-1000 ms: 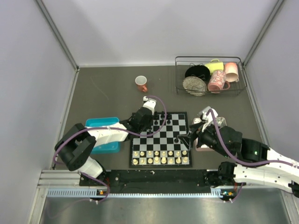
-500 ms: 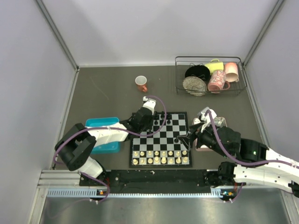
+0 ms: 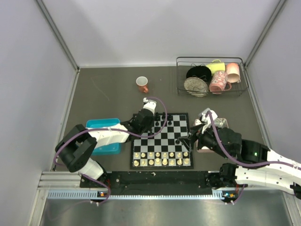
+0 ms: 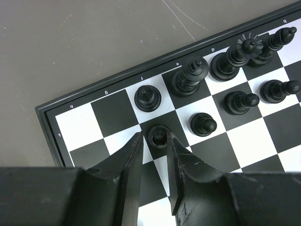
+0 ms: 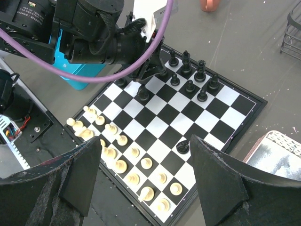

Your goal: Set up the chess pieces on the board

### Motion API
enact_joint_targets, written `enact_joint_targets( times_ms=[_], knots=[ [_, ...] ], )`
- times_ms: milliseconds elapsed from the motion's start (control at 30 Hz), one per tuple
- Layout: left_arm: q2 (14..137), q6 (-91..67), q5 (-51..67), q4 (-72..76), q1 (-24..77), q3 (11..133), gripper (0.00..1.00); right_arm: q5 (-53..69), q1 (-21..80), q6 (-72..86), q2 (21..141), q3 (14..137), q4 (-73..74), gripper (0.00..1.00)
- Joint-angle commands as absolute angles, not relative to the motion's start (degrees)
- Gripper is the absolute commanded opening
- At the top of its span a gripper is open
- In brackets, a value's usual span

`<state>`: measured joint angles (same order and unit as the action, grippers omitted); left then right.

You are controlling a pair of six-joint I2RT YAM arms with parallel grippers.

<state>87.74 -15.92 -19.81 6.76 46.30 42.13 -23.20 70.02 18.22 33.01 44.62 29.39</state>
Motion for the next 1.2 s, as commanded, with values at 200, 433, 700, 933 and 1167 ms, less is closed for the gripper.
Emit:
enact_joint_targets(
  times_ms=[200,433,700,933,1167],
  knots=[
    [87.6,-15.6,-19.1,8.4,46.6,43.9,0.31,-24.3,70.8,18.3,33.3,45.8,28.4,0.75],
    [87.6,-16.2,-16.2,9.3,46.5,43.9,0.29,-24.1,70.8,18.5,33.2,45.5,28.5,0.75],
    [88.0,-16.3,-15.8,9.5,46.6,43.9,0.28,-24.1,70.7,18.7,33.0,45.3,28.5,0.75],
    [88.2,-16.3,-16.7,9.2,46.6,44.0,0.29,-24.3,70.8,18.7,32.6,45.2,28.7,0.76],
    [86.6,-16.0,-19.0,8.1,46.6,44.1,0.42,-24.3,70.8,18.7,32.5,45.3,28.8,0.76]
  ],
)
